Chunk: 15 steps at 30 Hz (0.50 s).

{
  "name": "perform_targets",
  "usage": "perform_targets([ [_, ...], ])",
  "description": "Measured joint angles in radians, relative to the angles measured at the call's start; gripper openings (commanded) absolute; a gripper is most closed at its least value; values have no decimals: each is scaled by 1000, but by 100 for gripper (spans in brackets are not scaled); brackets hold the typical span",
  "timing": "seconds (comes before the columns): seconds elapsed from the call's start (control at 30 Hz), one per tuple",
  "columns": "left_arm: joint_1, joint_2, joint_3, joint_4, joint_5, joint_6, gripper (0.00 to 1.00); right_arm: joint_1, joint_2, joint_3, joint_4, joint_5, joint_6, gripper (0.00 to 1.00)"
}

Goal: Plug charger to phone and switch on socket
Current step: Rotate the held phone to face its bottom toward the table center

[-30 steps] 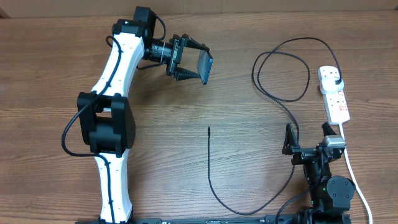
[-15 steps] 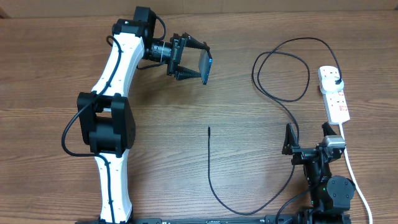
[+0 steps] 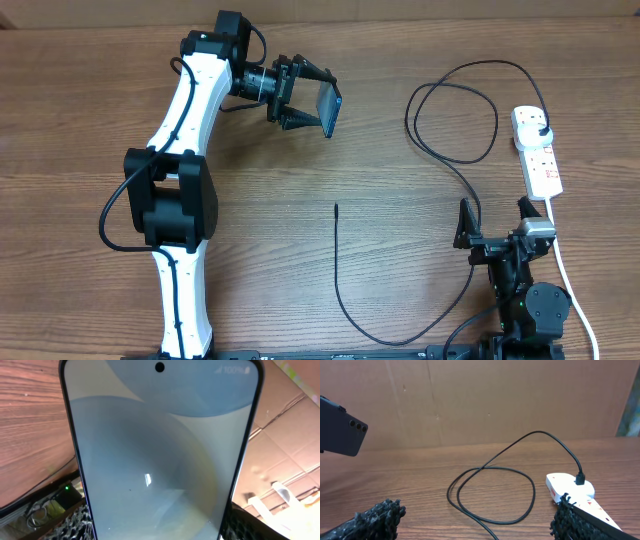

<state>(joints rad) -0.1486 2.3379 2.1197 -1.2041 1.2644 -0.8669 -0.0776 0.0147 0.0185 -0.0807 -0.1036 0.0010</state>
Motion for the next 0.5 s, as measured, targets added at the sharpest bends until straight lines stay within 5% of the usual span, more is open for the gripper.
perform_targets([
  [0.5,0,0,0,0,-92,6,4,0,0,0,0,0,0,100],
])
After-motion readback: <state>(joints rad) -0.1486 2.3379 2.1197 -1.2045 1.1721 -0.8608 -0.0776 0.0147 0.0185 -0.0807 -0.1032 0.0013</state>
